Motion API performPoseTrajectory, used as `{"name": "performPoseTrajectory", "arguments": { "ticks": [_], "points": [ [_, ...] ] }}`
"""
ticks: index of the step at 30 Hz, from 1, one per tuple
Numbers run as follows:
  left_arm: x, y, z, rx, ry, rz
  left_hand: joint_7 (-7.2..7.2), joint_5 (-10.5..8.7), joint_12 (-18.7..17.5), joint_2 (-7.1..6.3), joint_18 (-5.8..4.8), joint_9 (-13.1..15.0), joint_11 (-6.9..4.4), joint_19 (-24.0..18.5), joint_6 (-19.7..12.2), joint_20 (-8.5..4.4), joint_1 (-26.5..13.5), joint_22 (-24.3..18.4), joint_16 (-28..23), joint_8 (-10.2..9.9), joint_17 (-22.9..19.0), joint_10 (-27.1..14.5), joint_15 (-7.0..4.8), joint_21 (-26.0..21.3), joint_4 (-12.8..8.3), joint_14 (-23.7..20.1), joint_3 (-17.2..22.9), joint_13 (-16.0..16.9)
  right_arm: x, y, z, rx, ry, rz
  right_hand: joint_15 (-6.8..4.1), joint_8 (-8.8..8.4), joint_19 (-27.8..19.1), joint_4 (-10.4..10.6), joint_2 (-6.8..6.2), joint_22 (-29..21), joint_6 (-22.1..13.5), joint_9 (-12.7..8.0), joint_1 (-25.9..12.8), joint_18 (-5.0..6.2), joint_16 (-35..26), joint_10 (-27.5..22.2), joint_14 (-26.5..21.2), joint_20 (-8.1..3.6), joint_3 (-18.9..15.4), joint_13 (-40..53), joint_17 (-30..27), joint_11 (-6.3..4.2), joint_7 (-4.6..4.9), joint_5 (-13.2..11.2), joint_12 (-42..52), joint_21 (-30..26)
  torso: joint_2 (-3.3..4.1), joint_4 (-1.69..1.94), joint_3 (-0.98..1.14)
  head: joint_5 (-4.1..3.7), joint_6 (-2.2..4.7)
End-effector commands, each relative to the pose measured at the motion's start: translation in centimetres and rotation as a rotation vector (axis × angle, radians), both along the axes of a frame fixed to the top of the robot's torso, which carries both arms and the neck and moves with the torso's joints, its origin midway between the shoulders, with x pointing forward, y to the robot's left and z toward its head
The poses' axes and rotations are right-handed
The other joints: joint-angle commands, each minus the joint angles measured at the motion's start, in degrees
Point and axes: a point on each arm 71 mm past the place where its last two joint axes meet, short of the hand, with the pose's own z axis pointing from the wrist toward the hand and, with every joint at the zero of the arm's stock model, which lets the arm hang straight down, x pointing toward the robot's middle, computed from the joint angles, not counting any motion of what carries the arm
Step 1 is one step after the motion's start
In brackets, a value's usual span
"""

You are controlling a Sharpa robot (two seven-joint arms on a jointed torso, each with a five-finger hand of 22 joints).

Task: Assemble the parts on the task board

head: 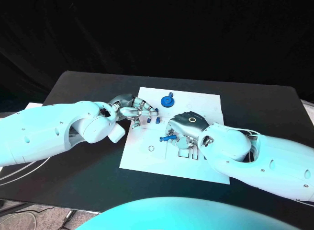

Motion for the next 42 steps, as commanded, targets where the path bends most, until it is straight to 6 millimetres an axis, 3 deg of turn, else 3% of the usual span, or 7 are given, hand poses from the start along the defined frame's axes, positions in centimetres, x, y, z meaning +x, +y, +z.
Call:
{"name": "performPoseTrajectory", "arguments": {
  "ticks": [1,22,42],
  "points": [
    [-0.1,-0.3,0.0,-0.012,0.010,-0.023,0.02,0.18,-0.2,-0.14,0.00,-0.1,-0.09,-0.4,-0.5,0.21,0.6,-0.1,-0.4,-0.3,-0.1,-0.4,0.28,-0.3,-0.2,-0.2,-0.2,0.0,0.4,-0.1,-0.1,-0.013,-0.006,-0.046,0.29,-0.16,0.2,0.4,-0.53,0.0,0.0,1.0,-0.4,0.38,0.0,-0.1,2.1,0.41,-0.1,0.0,0.0,-0.05,-0.01,-0.3,-0.3,0.3,0.03,0.00,0.00,-0.10,0.01],
    [-0.2,-0.4,0.0,-0.012,0.015,-0.032,0.02,0.18,-0.2,-0.14,0.00,-0.1,-0.09,-0.4,-0.5,0.21,0.6,-0.1,-0.4,-0.3,-0.1,-0.4,0.28,-0.3,-0.2,-0.2,-0.2,0.0,1.8,0.3,-1.1,-0.059,0.012,-0.108,0.38,-0.48,0.2,0.9,-1.10,0.1,-0.4,1.0,-1.0,0.36,0.2,-0.1,2.2,0.49,-0.1,0.0,0.4,0.09,0.23,-0.6,-0.8,0.4,0.03,0.00,0.05,-0.42,0.01],
    [-0.3,-0.4,0.0,-0.011,0.019,-0.034,0.02,0.18,-0.2,-0.14,0.00,-0.1,-0.09,-0.4,-0.5,0.21,0.6,-0.1,-0.4,-0.3,-0.1,-0.4,0.28,-0.3,-0.2,-0.2,-0.2,0.0,2.0,0.6,-1.8,-0.116,0.063,-0.104,0.83,-0.89,0.0,1.4,-3.18,-0.2,-1.9,0.8,-1.7,0.40,0.1,-0.8,2.0,0.84,-0.6,0.1,0.2,0.63,1.04,-1.1,-1.8,0.1,0.00,0.01,0.02,-0.55,0.01]
  ]
}}
